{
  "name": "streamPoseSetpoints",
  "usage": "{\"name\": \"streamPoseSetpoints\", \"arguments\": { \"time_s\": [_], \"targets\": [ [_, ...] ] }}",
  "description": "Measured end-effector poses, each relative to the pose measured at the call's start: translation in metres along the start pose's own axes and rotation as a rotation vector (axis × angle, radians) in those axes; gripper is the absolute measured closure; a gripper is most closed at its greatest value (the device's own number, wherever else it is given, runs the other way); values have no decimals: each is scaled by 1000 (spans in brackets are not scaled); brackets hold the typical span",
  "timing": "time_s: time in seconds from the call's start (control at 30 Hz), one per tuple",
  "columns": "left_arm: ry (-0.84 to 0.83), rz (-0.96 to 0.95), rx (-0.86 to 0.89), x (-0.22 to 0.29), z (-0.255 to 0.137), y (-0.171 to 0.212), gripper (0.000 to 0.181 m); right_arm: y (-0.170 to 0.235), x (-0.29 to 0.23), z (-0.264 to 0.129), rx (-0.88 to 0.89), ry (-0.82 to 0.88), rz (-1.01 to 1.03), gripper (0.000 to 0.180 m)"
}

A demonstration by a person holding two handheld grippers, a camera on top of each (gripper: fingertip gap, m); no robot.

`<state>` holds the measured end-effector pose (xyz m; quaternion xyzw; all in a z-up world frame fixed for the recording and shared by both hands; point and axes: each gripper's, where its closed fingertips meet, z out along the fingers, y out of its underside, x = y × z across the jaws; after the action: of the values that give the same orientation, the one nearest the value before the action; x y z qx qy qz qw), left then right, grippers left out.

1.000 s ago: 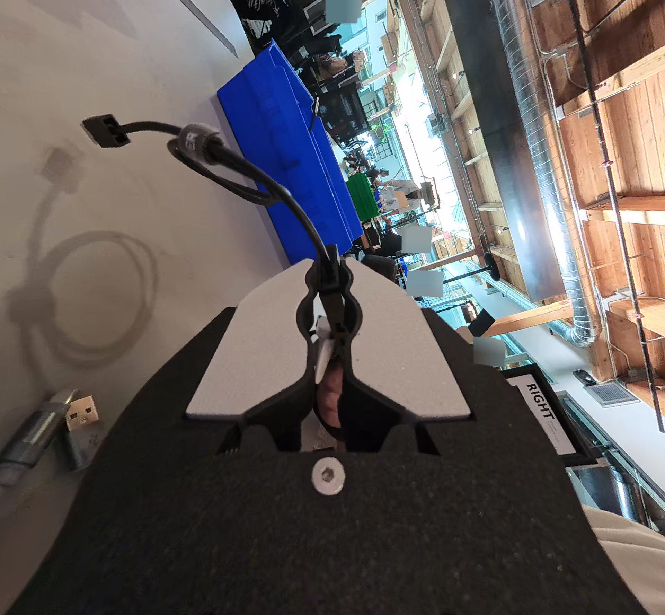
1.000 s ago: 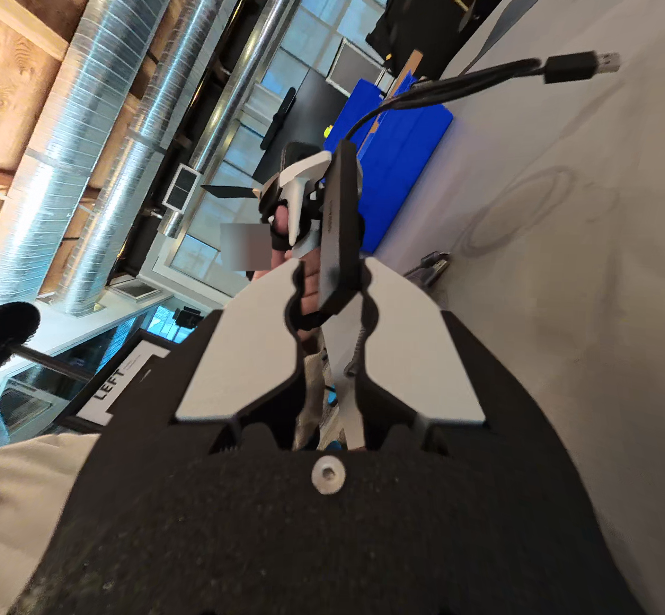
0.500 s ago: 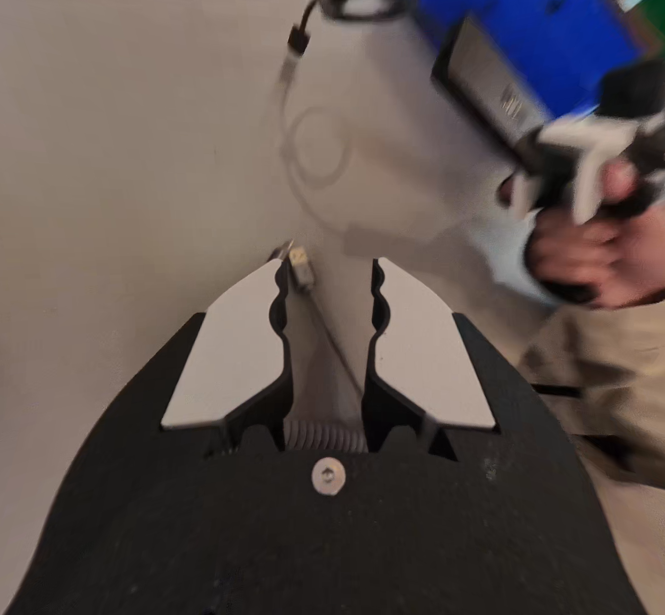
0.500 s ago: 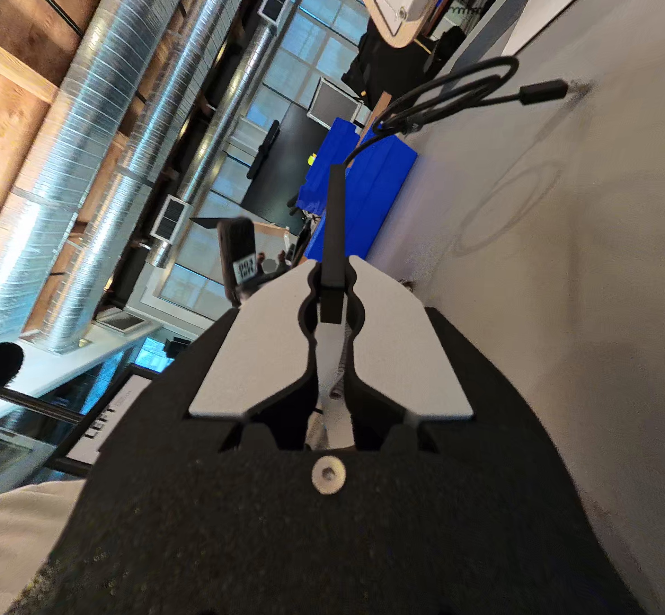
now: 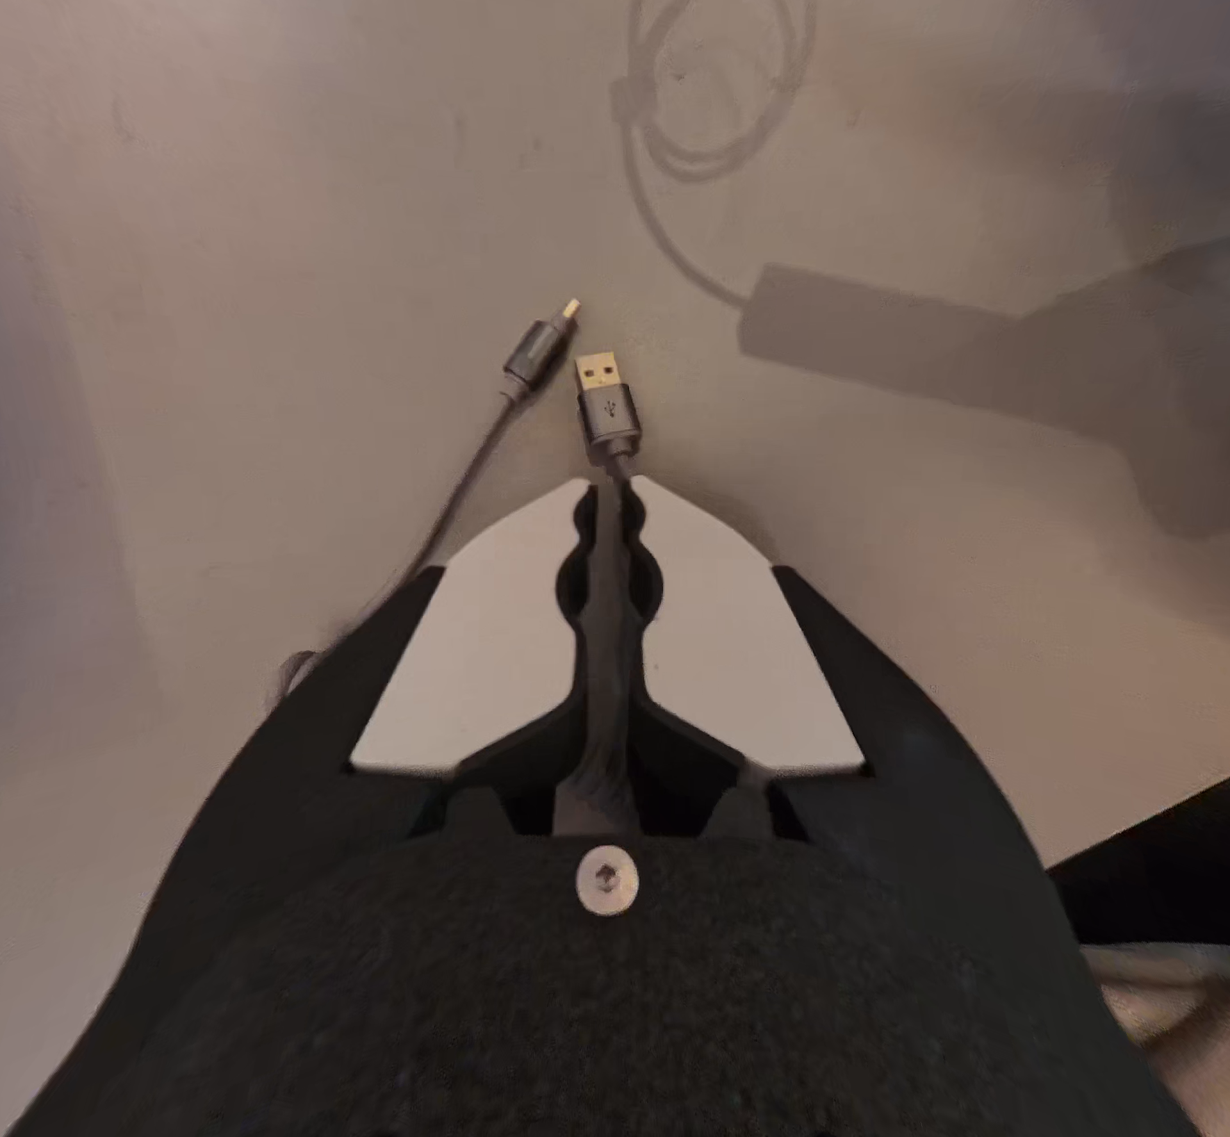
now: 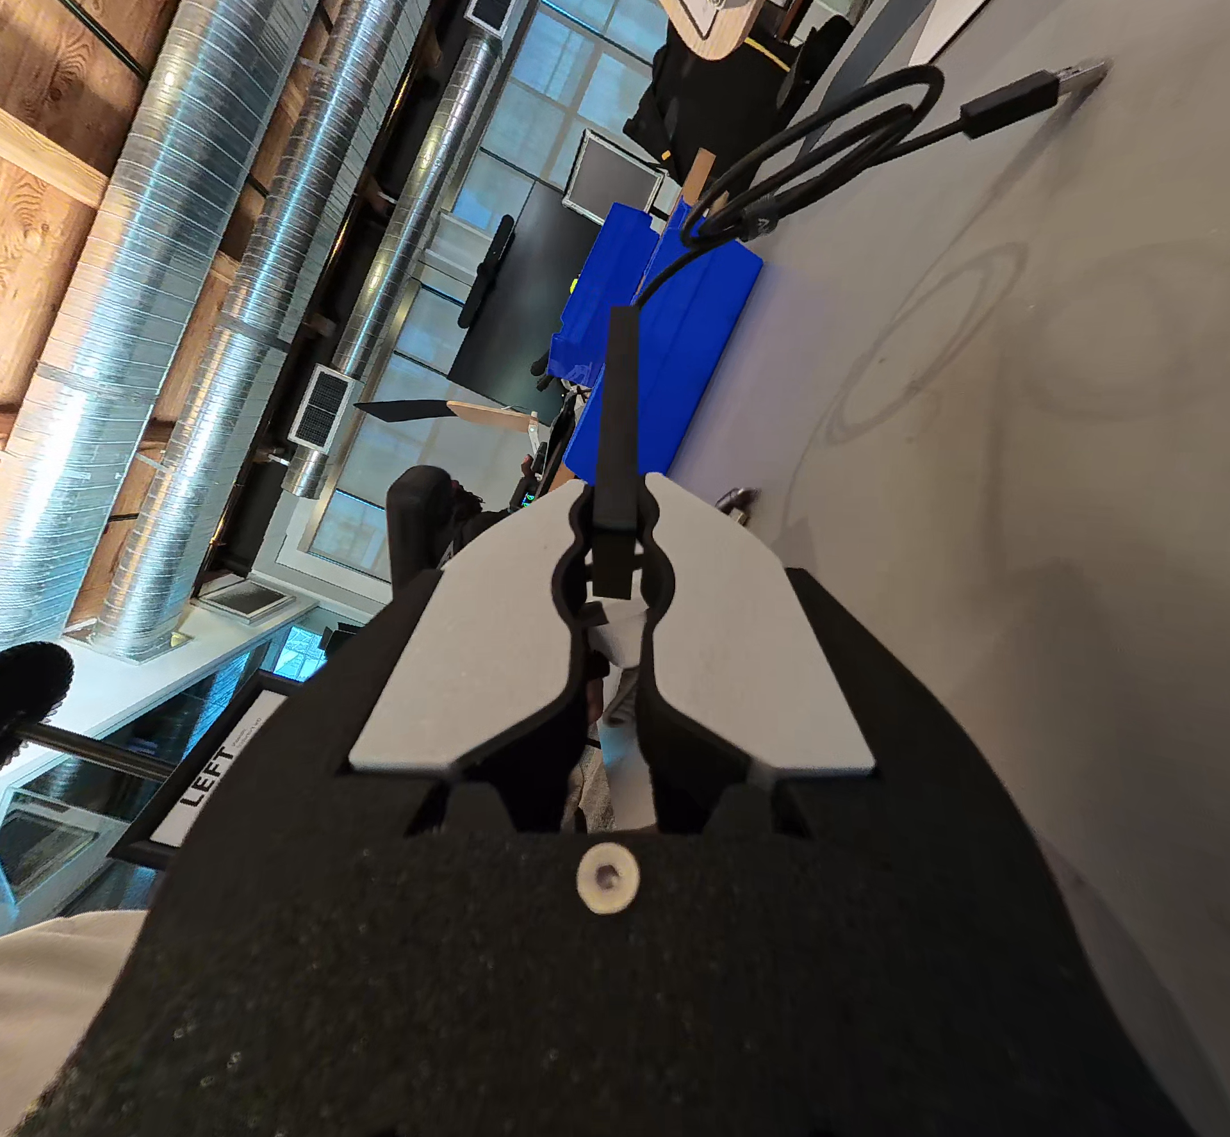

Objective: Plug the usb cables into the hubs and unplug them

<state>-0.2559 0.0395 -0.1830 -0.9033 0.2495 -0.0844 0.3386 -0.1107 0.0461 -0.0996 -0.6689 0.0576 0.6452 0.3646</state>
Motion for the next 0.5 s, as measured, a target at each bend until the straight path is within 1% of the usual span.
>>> {"name": "streamPoseSetpoints", "arguments": {
  "time_s": [0.03,0.07,0.13,0.17,0.27,0.33,0.37,0.47,0.5],
  "targets": [
    [-1,11,-1,2,0,1,177,0,0,0,0,1,-3,169],
    [2,11,2,3,-1,1,173,0,-1,0,0,4,-8,169],
    [15,0,12,7,-4,1,146,0,-1,0,-4,11,-26,169],
    [25,-4,17,10,-6,2,135,0,-2,0,-4,13,-31,169],
    [10,-15,35,11,-11,0,133,-1,-4,0,-4,12,-39,169],
    [-8,-5,-5,11,-5,6,131,-1,-4,0,-5,15,-46,169],
    [-41,9,-12,7,-3,6,133,0,-5,0,-7,15,-49,169],
    [-123,84,-43,0,1,7,178,1,-6,1,-14,16,-56,169],
    [-126,104,-43,0,2,7,178,0,-6,1,-14,18,-58,169]
  ]
}}
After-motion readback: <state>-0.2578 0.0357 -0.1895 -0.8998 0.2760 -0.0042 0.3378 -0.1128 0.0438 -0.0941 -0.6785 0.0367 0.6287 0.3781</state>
